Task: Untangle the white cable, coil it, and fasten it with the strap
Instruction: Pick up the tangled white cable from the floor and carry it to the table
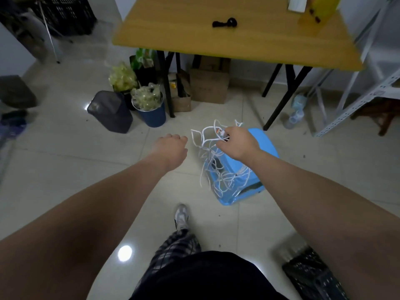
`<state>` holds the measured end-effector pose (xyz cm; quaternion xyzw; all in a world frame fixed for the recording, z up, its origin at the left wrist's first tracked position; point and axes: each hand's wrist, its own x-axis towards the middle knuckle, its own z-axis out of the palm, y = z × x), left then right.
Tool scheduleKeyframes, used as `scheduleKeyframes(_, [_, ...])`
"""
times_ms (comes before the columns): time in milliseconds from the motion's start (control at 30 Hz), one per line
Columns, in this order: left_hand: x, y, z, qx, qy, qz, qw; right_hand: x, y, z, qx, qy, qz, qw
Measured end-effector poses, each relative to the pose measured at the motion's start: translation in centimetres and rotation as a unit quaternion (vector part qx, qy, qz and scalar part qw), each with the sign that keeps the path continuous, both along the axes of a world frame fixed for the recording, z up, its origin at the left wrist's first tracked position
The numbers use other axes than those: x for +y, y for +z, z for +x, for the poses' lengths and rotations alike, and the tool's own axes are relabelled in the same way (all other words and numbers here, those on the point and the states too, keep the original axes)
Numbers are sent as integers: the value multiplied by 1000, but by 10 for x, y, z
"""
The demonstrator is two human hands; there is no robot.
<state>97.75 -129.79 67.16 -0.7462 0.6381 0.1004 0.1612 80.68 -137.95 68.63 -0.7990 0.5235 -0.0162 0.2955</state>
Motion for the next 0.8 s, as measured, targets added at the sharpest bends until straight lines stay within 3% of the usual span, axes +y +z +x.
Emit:
scheduleKeyframes(300, [-141, 5, 98, 34, -44, 1, 998, -134, -3, 88, -17, -53, -22, 998])
scheduleKeyframes(800, [-342, 10, 141, 70, -55, -44, 995, -326, 2, 116, -46, -93, 0, 995])
